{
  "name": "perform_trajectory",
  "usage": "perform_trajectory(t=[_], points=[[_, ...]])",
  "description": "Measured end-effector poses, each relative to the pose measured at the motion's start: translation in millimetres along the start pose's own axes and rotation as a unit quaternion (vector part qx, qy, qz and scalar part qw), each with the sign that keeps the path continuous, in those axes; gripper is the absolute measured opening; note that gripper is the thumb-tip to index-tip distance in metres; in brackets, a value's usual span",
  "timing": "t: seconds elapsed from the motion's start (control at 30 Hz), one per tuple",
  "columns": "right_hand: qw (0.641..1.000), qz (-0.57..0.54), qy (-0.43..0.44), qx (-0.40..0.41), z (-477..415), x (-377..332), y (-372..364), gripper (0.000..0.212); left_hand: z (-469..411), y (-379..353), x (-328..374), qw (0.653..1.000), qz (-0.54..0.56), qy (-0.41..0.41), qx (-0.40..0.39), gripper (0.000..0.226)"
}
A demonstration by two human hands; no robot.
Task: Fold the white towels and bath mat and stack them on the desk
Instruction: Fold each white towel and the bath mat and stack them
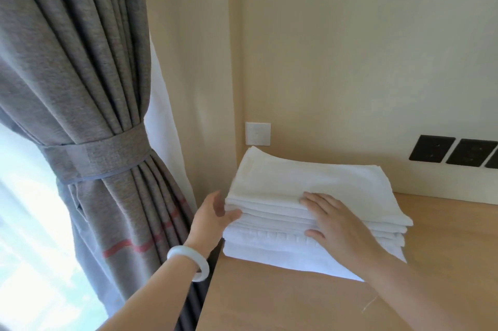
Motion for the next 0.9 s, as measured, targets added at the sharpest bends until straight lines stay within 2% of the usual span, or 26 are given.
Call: perform_trajectory(t=[0.07,0.1,0.27,0.43,0.57,0.7,0.83,0.9], points=[[0.999,-0.039,0.01,0.0,-23,-30,-1,0.065,11,-4,-18,0.991,0.121,0.045,0.043,0.033],[0.998,-0.059,0.015,-0.001,-34,-45,-1,0.062,16,-7,-24,0.981,0.177,0.061,0.057,0.025],[0.994,-0.11,0.018,0.001,-82,-87,-9,0.039,27,-15,-30,0.949,0.299,0.046,0.09,0.023],[0.992,-0.12,-0.043,-0.002,-105,-96,-20,0.014,29,-8,-32,0.937,0.319,0.044,0.136,0.009],[0.981,-0.174,-0.081,-0.033,-107,-94,-28,0.023,28,-5,-35,0.932,0.326,0.063,0.145,0.005],[0.978,-0.181,-0.104,-0.023,-113,-95,-23,0.028,25,-5,-42,0.926,0.343,0.078,0.135,0.006],[0.99,-0.139,-0.026,0.007,-107,-114,-18,0.015,22,-5,-50,0.917,0.359,0.11,0.134,0.008],[0.993,-0.115,0.01,-0.003,-102,-115,-24,0.019,20,-7,-53,0.909,0.369,0.134,0.138,0.009]])
Point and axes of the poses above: each hand's wrist, its own z-axis away from the middle knuckle, its own y-axis out of the back of the hand, x = y × z, the point moved 8 cm from there along -z, towards the middle knuckle, and after that the axes turned 15 degrees about z, right-handed, at the moved point
